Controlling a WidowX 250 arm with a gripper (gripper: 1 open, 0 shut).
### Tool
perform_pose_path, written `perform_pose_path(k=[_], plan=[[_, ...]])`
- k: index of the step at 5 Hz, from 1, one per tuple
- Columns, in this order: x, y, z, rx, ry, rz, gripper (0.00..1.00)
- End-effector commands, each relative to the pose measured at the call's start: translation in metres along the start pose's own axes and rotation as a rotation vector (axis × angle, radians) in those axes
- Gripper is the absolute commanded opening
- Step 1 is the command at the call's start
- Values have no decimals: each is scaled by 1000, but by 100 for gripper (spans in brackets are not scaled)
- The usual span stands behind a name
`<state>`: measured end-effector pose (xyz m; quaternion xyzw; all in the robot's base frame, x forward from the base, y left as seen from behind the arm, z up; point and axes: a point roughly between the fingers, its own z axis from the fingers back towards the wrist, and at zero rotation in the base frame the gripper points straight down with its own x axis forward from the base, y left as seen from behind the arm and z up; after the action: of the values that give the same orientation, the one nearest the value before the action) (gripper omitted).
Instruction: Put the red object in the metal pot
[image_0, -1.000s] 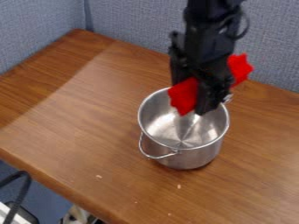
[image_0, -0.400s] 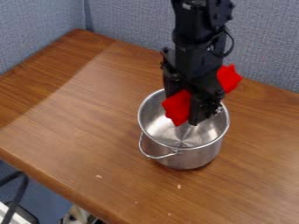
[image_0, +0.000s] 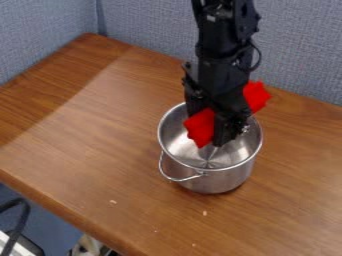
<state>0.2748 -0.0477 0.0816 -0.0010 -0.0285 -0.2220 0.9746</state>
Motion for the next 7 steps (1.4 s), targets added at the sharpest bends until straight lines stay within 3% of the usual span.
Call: perform_pose_path(k=[1,2,5,6,7], plan=[[7,1,5,10,-43,21,0],[5,-2,1,9,-38,34,0],[11,-1,-10,4,-38,-60,0],[6,0,-9,6,-40,-30,0],[2,1,-8,9,-40,3,100]])
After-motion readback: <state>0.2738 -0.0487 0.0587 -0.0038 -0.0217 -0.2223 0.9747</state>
